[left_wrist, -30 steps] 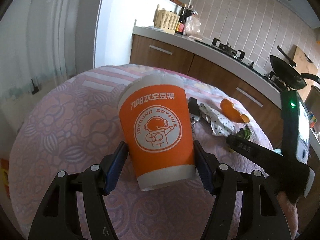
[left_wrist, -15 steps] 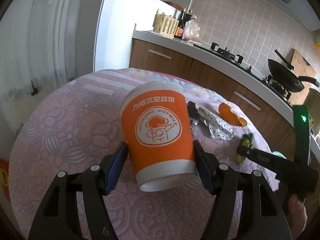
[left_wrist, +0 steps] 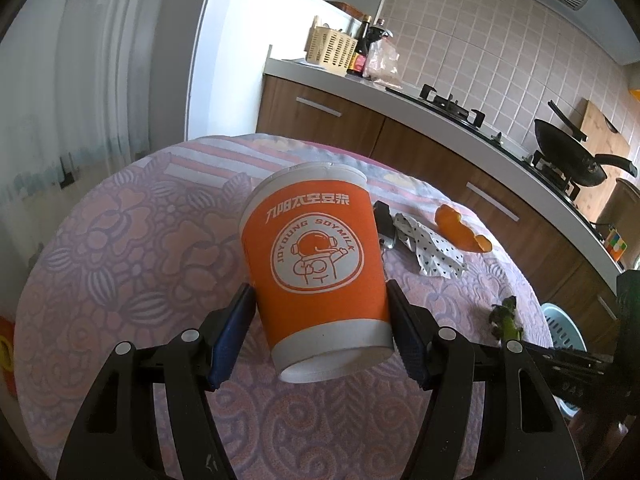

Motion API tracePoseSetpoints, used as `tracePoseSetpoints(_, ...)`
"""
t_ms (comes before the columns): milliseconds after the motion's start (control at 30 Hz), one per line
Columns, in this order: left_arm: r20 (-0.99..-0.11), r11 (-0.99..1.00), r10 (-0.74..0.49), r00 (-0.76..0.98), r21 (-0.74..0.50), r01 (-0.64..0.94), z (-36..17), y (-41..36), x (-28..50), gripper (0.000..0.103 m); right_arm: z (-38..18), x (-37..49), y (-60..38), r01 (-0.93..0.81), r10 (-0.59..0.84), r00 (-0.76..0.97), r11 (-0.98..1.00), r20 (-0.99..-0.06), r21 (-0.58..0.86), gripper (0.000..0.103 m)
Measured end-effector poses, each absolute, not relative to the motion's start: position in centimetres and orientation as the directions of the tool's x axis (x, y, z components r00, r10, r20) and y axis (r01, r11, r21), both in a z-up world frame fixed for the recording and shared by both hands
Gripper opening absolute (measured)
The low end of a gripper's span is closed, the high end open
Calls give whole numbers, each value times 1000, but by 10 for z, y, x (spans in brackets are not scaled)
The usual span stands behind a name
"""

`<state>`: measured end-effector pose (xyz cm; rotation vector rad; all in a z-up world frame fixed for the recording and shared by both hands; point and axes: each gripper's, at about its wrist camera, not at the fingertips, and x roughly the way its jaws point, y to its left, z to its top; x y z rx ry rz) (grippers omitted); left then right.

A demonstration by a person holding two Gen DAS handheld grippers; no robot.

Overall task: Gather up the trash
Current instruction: 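Grasp the green vegetable stalk with the right tool while the left tool holds the cup, then carry the cup and stalk over the blue basket and open both tools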

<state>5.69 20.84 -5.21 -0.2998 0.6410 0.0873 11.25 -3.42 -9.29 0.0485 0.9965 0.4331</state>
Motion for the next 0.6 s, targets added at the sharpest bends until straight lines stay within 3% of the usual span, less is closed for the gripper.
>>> tracePoseSetpoints(67,-604,954,-9,797,-245,-175,-52,208,57,63,-94,112,-36,-312,385,462,914,-799,259,23)
tracePoseSetpoints(167,-607,956,-8,795,-239,-172,-53,207,58,63,-94,109,-29,-303,384,467,916,-796,264,46)
tracePoseSetpoints(333,-610,957,0,793,-230,-177,-53,205,59,63,-94,112,-18,-254,338,505,937,-794,238,48)
tracePoseSetpoints(367,-609,957,1,793,-230,-178,-53,205,59,63,-94,113,-17,-246,325,515,942,-793,226,46)
tracePoseSetpoints(467,-608,960,5,794,-220,-174,-53,204,59,63,-94,111,-5,-248,239,551,962,-799,116,17)
tracePoseSetpoints(600,-594,964,38,803,-190,-187,-48,199,57,63,-91,105,-4,-266,239,570,959,-786,98,14)
